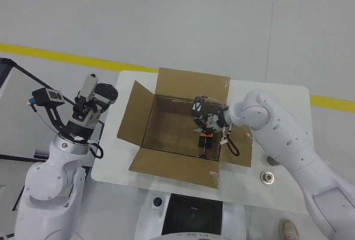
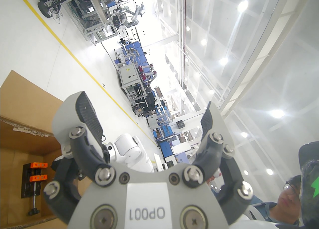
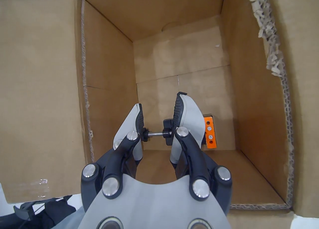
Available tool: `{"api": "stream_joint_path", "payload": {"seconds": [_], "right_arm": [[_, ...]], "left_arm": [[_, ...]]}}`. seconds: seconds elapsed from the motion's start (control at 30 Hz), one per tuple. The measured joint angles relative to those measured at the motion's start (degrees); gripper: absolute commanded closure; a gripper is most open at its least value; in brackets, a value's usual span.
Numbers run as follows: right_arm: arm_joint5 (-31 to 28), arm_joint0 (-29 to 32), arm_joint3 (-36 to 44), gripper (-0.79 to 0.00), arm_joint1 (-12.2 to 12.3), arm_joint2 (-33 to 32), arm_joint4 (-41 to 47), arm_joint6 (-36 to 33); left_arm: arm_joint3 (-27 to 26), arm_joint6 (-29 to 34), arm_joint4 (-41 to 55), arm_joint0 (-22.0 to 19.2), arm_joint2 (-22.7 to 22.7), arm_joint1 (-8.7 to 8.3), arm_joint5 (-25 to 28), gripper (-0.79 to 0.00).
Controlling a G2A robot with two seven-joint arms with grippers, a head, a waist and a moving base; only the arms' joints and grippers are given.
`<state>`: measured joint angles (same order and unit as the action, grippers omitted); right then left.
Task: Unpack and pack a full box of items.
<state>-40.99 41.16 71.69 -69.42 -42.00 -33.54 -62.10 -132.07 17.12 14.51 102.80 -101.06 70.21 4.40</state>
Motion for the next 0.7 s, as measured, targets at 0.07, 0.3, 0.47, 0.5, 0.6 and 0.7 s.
{"api": "stream_joint_path", "payload": {"seconds": [0.07,0.3,0.47,0.5,0.6,0.7], "right_arm": [[1.10,-1.57,-0.14,-0.225,-0.61,2.12,-2.75,-1.62],[2.45,-5.77,-3.90,-0.231,-3.23,9.45,-9.26,-3.66],[2.29,-8.42,-8.44,-0.231,-5.05,12.83,-11.66,-2.89],[2.21,-8.92,-9.55,-0.231,-5.47,13.39,-12.20,-2.14],[2.49,-10.07,-11.58,-0.231,-6.48,14.77,-14.74,-0.02],[3.27,-10.76,-12.91,-0.231,-7.50,16.69,-18.70,1.39]], "left_arm": [[0.00,0.00,0.00,0.00,0.00,0.00,0.00,-0.785],[0.00,0.00,0.00,0.00,0.00,0.00,0.00,-0.785],[0.00,0.00,0.00,0.00,0.00,0.00,0.00,-0.785],[0.00,0.00,0.00,0.00,0.00,0.00,0.00,-0.785],[0.00,0.00,0.00,0.00,0.00,0.00,0.00,-0.785],[0.00,0.00,0.00,0.00,0.00,0.00,0.00,-0.785]]}}
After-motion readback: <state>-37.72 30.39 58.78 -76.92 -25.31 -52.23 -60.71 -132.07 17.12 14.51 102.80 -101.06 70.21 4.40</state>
